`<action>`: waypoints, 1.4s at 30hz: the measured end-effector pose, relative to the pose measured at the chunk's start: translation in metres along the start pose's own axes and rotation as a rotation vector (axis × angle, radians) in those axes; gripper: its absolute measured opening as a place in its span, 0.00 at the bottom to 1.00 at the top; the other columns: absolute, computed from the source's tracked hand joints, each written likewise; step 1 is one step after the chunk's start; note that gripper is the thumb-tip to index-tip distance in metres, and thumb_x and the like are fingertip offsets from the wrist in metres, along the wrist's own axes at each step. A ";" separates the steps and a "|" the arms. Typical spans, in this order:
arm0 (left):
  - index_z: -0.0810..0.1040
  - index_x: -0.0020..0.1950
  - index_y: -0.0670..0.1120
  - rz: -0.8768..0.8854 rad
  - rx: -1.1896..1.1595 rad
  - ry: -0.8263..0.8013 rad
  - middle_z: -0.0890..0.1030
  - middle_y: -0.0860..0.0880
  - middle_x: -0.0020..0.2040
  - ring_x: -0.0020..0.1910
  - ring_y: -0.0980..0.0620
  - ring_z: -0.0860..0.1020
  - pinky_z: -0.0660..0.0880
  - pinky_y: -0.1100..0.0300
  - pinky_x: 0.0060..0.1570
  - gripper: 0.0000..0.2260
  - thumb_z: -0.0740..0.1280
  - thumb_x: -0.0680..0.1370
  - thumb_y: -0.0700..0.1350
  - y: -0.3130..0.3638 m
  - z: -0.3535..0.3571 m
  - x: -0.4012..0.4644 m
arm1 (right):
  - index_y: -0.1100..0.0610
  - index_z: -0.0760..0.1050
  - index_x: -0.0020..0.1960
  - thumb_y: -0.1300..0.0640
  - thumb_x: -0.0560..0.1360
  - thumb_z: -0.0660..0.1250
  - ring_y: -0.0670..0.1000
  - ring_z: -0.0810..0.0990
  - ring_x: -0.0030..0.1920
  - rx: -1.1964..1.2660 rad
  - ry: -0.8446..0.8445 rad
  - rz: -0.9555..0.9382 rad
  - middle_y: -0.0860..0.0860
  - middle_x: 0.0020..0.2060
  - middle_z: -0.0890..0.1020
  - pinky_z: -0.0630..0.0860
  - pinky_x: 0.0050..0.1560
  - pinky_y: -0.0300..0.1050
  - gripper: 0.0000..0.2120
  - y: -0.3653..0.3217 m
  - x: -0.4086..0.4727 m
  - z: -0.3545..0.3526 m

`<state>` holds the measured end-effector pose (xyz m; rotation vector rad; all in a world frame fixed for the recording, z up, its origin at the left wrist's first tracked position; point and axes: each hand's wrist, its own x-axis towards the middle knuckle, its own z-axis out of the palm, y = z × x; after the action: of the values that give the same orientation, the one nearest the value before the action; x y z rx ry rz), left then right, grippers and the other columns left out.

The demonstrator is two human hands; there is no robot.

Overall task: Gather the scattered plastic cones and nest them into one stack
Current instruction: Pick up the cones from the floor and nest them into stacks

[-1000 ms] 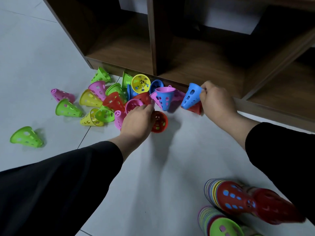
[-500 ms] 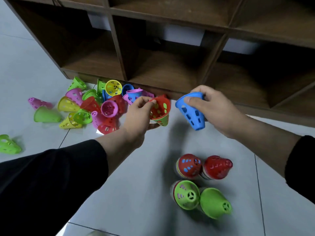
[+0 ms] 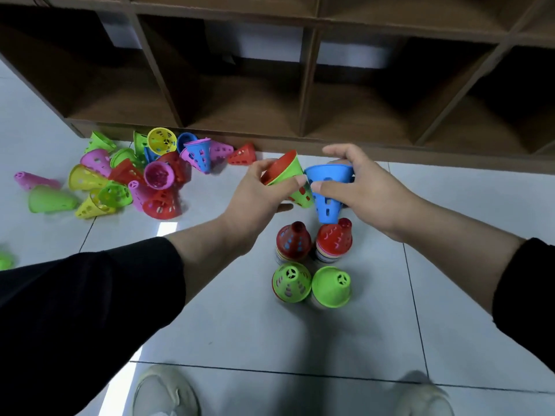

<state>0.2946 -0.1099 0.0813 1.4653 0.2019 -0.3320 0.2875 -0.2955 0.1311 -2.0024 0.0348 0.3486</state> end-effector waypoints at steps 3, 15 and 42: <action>0.69 0.64 0.51 0.015 0.073 0.068 0.80 0.47 0.56 0.54 0.48 0.83 0.81 0.48 0.54 0.28 0.79 0.70 0.47 -0.005 -0.003 -0.002 | 0.42 0.60 0.74 0.46 0.69 0.77 0.45 0.79 0.50 -0.220 0.027 0.038 0.43 0.61 0.72 0.74 0.38 0.34 0.39 0.012 -0.012 -0.011; 0.64 0.69 0.52 0.059 0.851 -0.109 0.77 0.49 0.54 0.48 0.52 0.79 0.82 0.56 0.45 0.32 0.77 0.71 0.54 -0.014 -0.035 -0.017 | 0.45 0.47 0.80 0.53 0.72 0.75 0.53 0.76 0.53 -0.739 -0.139 0.009 0.51 0.66 0.67 0.79 0.46 0.50 0.48 0.037 -0.027 -0.040; 0.68 0.70 0.46 0.344 1.284 -0.354 0.75 0.43 0.60 0.56 0.41 0.77 0.73 0.54 0.52 0.25 0.72 0.76 0.49 -0.044 -0.012 0.007 | 0.54 0.76 0.66 0.52 0.80 0.63 0.52 0.71 0.65 -0.936 -0.343 -0.228 0.49 0.62 0.78 0.66 0.64 0.41 0.16 0.074 0.033 0.014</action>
<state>0.2868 -0.1015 0.0363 2.6014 -0.6757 -0.4558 0.3029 -0.3114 0.0516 -2.7855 -0.6808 0.6310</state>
